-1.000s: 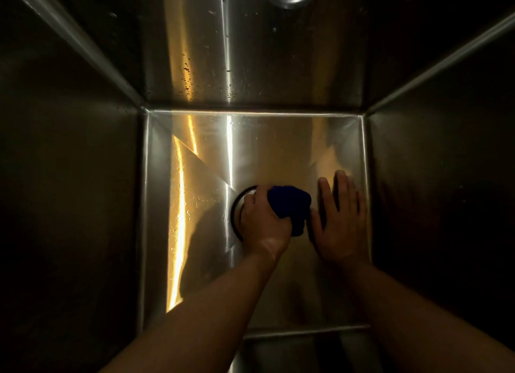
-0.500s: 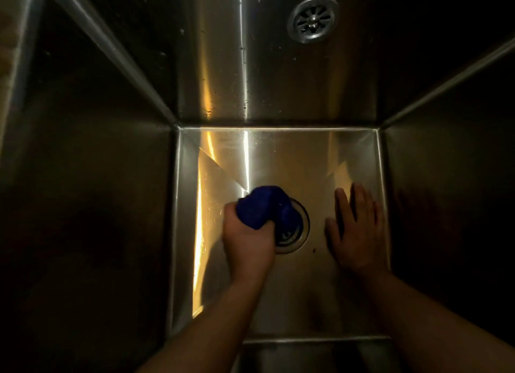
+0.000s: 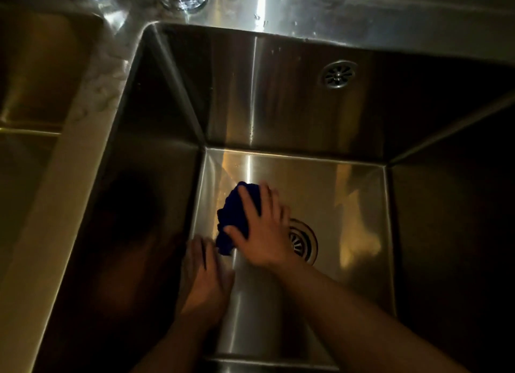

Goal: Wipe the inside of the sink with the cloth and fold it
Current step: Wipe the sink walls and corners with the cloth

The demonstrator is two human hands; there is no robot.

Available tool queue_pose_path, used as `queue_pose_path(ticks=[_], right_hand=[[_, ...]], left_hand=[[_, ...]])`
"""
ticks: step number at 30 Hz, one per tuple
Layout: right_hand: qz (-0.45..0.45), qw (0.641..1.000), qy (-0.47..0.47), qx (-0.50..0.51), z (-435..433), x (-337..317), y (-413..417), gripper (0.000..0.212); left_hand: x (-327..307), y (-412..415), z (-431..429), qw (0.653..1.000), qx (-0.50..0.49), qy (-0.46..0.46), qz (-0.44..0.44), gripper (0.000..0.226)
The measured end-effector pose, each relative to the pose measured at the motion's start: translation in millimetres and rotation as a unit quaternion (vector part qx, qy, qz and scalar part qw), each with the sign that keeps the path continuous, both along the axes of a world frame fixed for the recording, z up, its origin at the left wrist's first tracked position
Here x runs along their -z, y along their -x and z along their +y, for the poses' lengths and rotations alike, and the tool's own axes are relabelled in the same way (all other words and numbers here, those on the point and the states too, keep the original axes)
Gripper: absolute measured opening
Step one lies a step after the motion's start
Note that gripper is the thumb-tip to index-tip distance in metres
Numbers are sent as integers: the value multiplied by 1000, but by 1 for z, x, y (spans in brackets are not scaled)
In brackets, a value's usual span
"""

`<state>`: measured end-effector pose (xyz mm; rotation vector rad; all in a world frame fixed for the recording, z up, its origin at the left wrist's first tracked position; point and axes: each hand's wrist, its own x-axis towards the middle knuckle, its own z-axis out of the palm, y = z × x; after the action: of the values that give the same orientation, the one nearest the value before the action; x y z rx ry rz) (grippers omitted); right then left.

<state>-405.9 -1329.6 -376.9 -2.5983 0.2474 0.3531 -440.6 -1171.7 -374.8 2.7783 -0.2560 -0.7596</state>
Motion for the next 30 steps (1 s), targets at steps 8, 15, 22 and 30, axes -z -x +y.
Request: queue_pose_path(ticks=[8, 15, 22, 30], right_hand=[[-63, 991, 23, -116, 16, 11, 12, 75], [33, 990, 116, -78, -111, 0, 39, 81], [5, 950, 160, 269, -153, 12, 51, 74], [-18, 864, 107, 492, -73, 23, -47, 74]], left_hand=[[24, 7, 10, 998, 56, -12, -9, 117], [31, 11, -1, 998, 19, -31, -42, 104], [52, 14, -1, 992, 29, -47, -111, 87], [58, 16, -2, 985, 28, -42, -167, 86]])
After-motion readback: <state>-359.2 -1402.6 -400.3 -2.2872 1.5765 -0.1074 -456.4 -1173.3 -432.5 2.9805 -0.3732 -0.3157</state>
